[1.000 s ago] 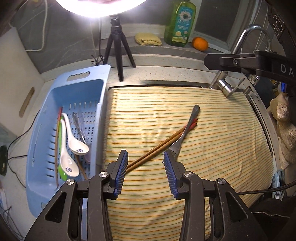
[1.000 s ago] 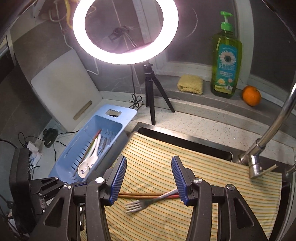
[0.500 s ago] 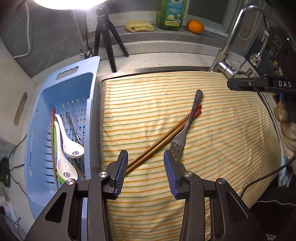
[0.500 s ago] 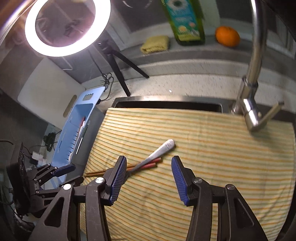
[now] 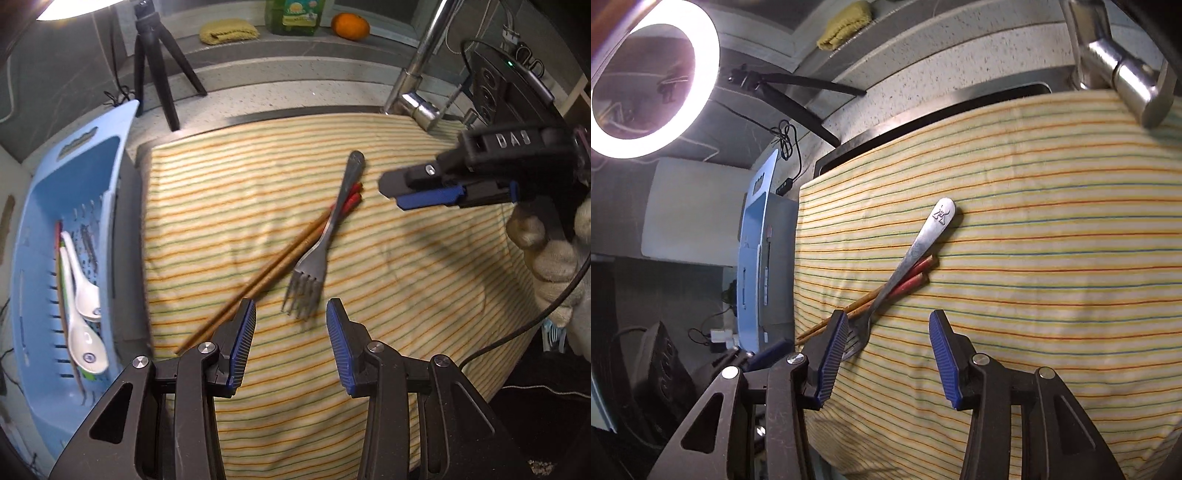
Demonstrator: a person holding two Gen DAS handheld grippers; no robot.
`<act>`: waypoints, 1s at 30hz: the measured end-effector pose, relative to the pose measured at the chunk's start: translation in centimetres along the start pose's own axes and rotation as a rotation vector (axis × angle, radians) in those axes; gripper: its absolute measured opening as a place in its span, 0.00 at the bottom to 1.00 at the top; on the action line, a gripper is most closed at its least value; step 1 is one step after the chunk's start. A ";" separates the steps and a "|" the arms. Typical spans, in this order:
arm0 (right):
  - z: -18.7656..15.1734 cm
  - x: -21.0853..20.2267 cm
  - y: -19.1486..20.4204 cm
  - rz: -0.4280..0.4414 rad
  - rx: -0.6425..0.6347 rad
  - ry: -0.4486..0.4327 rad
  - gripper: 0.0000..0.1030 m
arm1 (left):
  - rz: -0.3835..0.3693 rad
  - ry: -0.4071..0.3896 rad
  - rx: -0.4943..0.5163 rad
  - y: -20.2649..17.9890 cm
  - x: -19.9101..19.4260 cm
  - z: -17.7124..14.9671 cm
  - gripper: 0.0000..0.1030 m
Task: Organize utensils
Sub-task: 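Lower the left gripper onto the metal fork handle and close it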
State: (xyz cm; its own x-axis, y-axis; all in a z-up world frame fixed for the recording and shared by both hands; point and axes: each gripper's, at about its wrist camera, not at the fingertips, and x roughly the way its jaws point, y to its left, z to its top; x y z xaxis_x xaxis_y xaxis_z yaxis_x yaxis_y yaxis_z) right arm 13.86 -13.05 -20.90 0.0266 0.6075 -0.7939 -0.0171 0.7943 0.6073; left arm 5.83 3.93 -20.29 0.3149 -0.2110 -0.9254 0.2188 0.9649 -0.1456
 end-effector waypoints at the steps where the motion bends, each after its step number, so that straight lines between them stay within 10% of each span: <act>1: 0.2 0.0 -0.2 0.006 0.010 -0.005 0.38 | -0.004 0.004 -0.003 -0.1 0.2 -0.2 0.37; 30: 5.5 3.3 -1.3 -0.074 0.063 -0.039 0.33 | 0.035 0.054 0.014 -0.2 4.8 0.5 0.37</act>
State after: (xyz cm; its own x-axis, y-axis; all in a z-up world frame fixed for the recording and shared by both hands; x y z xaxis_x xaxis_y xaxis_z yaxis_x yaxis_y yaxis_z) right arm 19.46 -12.15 -24.13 0.0647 0.5458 -0.8354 0.0497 0.8344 0.5489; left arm 7.78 2.67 -24.58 0.2724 -0.1679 -0.9474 0.2214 0.9692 -0.1081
